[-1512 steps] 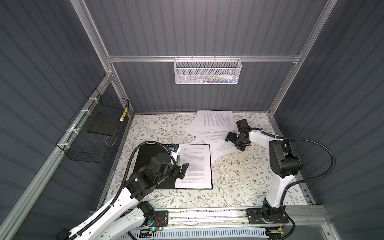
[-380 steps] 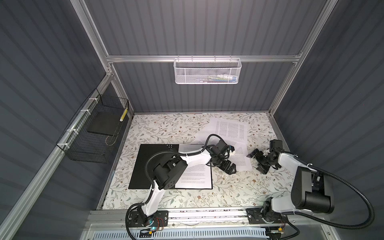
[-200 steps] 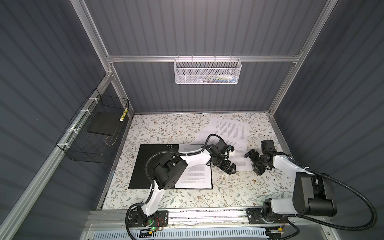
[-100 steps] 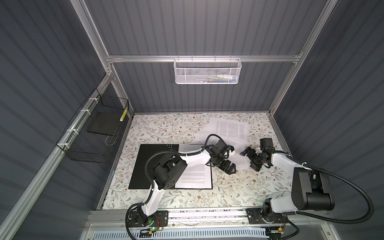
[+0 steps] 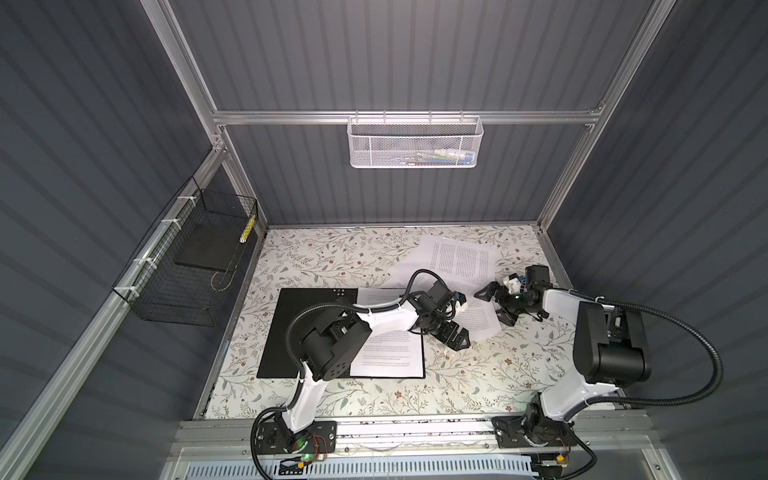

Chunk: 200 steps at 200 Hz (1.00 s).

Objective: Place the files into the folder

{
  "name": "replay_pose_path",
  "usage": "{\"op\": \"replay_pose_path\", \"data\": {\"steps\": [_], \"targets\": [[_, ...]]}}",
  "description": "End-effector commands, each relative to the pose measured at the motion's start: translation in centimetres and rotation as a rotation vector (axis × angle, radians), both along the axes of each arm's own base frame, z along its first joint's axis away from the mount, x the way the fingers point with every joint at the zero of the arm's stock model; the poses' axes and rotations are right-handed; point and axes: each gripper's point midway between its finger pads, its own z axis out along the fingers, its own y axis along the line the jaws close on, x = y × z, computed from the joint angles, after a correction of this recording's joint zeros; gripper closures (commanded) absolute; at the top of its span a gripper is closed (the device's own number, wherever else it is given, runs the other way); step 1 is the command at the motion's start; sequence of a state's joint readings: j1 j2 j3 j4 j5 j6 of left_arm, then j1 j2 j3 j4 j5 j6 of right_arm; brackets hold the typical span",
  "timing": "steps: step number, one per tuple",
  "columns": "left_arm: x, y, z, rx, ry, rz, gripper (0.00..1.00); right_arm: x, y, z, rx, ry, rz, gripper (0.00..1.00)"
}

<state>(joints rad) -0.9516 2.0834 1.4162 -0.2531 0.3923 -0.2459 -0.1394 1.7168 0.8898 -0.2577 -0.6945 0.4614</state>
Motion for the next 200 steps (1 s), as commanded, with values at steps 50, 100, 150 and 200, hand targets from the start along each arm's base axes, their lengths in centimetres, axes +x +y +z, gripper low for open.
{"op": "replay_pose_path", "data": {"steps": [50, 100, 150, 200], "targets": [[-2.0, 4.2, -5.1, 0.195, 0.113, 0.026, 0.00, 0.7, 0.2, -1.1, 0.022, 0.100, 0.073, 0.21], [-1.7, 3.9, -4.5, 0.171, 0.117, 0.024, 0.00, 1.1, 0.1, -1.0, 0.012, 0.103, 0.092, 0.46], [-1.4, 3.2, -3.3, 0.123, 0.134, 0.027, 0.00, 1.8, -0.1, -0.9, 0.012, 0.110, 0.091, 0.89], [-1.1, -0.6, 4.2, -0.146, 0.169, 0.003, 0.00, 1.1, -0.8, 1.0, -0.016, 0.076, 0.028, 1.00]]}}
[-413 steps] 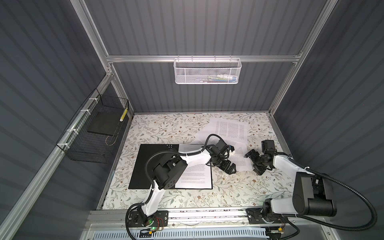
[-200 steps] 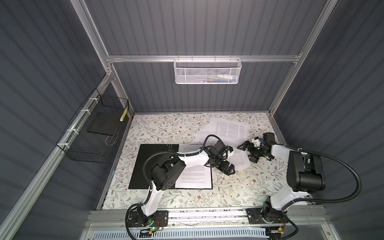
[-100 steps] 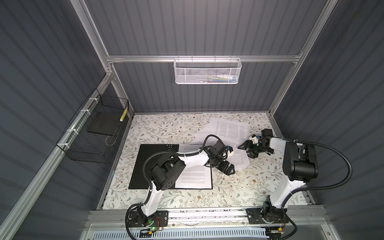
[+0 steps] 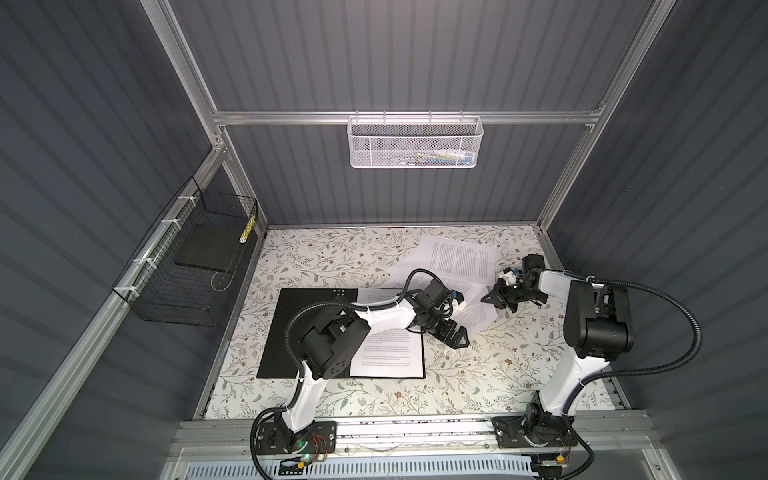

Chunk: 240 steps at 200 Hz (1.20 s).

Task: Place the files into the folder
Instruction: 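Lift the sheet with the right gripper while the left gripper draws back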

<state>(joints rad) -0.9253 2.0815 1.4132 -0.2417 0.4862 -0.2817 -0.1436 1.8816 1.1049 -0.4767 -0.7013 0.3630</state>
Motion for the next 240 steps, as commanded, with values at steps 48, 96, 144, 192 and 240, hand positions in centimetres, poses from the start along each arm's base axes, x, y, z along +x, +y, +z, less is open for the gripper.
{"op": "replay_pose_path", "data": {"steps": [48, 96, 144, 192, 240], "targets": [[-1.5, -1.4, 14.9, -0.405, 0.012, 0.007, 0.00, -4.3, -2.6, 6.7, 0.039, -0.159, -0.259, 1.00], [-3.1, 4.3, 22.7, -0.524, -0.201, 0.111, 0.00, -9.5, -3.8, 14.0, -0.081, -0.342, -0.342, 1.00], [-2.5, 15.5, 21.5, -0.289, -0.531, 0.373, 0.00, -11.5, -0.5, 19.8, -0.151, -0.470, -0.222, 1.00], [-4.4, 22.9, 19.1, -0.093, -0.650, 0.415, 0.00, -9.7, 5.2, 21.9, -0.102, -0.539, -0.109, 1.00], [-5.1, 26.6, 18.3, 0.004, -0.697, 0.458, 0.00, -9.0, 18.4, 24.8, 0.054, -0.616, 0.173, 1.00]]}}
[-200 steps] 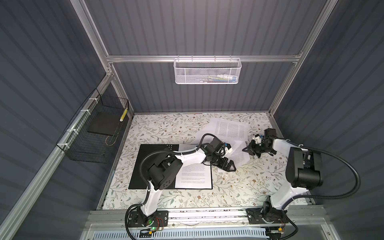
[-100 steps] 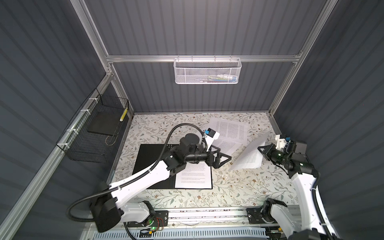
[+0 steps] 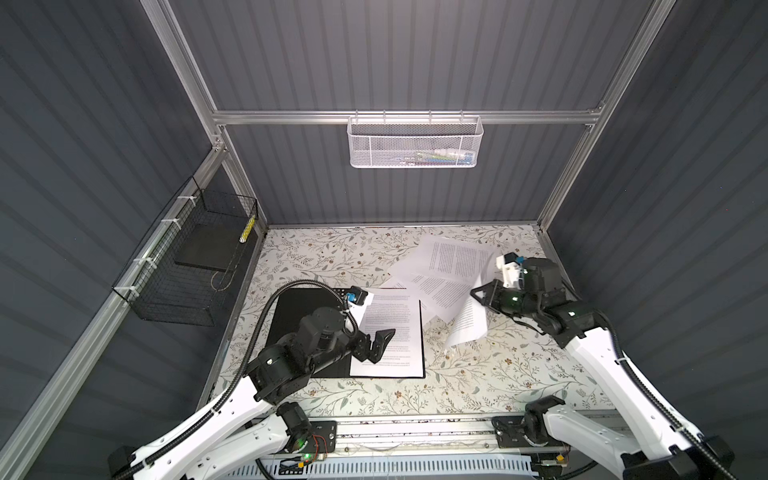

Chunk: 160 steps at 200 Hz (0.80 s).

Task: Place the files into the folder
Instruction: 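Lift the sheet with the right gripper while the left gripper draws back, then carry the sheet over the black folder and lay it down with the right gripper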

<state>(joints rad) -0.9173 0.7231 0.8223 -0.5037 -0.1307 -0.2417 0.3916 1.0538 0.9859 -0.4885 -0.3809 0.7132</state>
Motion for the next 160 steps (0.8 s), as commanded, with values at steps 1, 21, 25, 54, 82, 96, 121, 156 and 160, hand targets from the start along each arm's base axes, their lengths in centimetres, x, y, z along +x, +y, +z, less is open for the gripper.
{"op": "replay_pose_path", "data": {"steps": [1, 21, 25, 54, 82, 96, 121, 156, 160], "targets": [[0.0, 2.5, -2.1, 0.116, -0.010, 0.060, 0.00, 1.1, 6.1, 3.9, 0.073, -0.104, 0.107, 1.00], [0.4, 3.0, -2.3, 0.094, -0.028, 0.100, 0.00, 0.2, 10.7, 5.8, 0.132, -0.139, 0.219, 1.00], [0.5, 3.0, -2.3, 0.094, -0.031, 0.100, 0.00, 0.2, 11.3, 6.2, 0.161, -0.142, 0.233, 1.00], [1.2, 3.6, -2.9, 0.154, -0.032, 0.143, 0.00, 1.2, 11.1, 3.2, 0.177, -0.118, 0.169, 1.00], [1.3, 3.2, -3.2, 0.186, -0.024, 0.124, 0.00, 2.8, 6.6, -5.9, 0.053, 0.020, -0.048, 1.00], [1.2, 2.9, -3.4, 0.187, -0.021, 0.108, 0.00, 2.1, 5.3, -9.8, -0.007, 0.083, -0.100, 1.00], [1.3, 2.8, -3.6, 0.197, -0.016, 0.105, 0.00, 0.6, 4.8, -13.8, -0.068, 0.123, -0.128, 1.00], [1.3, 2.6, -3.8, 0.192, -0.004, 0.094, 0.00, -0.8, 5.8, -17.1, -0.098, 0.178, -0.123, 1.00], [1.2, 2.6, -3.8, 0.191, -0.003, 0.094, 0.00, -0.9, 5.9, -17.3, -0.103, 0.180, -0.126, 1.00]]}}
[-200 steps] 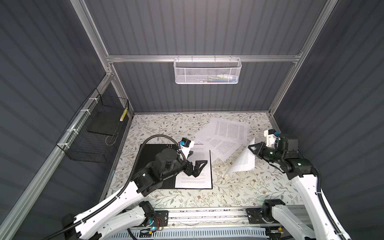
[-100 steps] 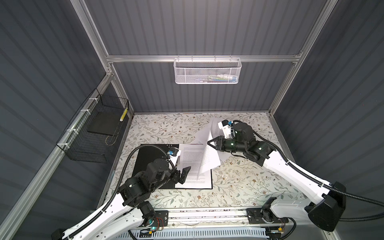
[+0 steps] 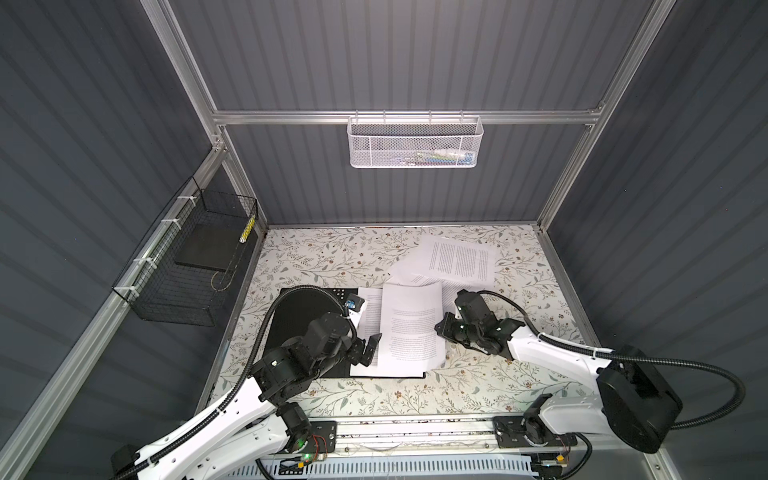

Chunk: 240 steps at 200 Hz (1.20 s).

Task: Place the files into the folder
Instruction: 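Carry the sheet over the black folder and lay it down with the right gripper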

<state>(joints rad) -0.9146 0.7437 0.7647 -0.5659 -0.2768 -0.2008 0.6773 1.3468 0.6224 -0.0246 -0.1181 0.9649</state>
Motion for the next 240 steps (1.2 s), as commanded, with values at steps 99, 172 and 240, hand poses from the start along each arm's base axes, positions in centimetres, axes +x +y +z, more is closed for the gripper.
{"op": "replay_pose_path", "data": {"steps": [99, 172, 240], "targets": [[-0.8, -1.0, -0.2, -0.001, 0.047, -0.074, 0.00, 0.5, 3.5, 0.0, 0.018, -0.066, -0.046, 1.00], [-1.2, -1.7, -1.2, 0.018, 0.094, -0.113, 0.00, 1.2, 5.8, 0.0, 0.032, -0.062, -0.002, 1.00], [-0.8, -1.6, -2.5, 0.081, 0.143, -0.094, 0.00, 1.1, 7.1, -0.4, 0.043, -0.049, 0.027, 1.00]]}}
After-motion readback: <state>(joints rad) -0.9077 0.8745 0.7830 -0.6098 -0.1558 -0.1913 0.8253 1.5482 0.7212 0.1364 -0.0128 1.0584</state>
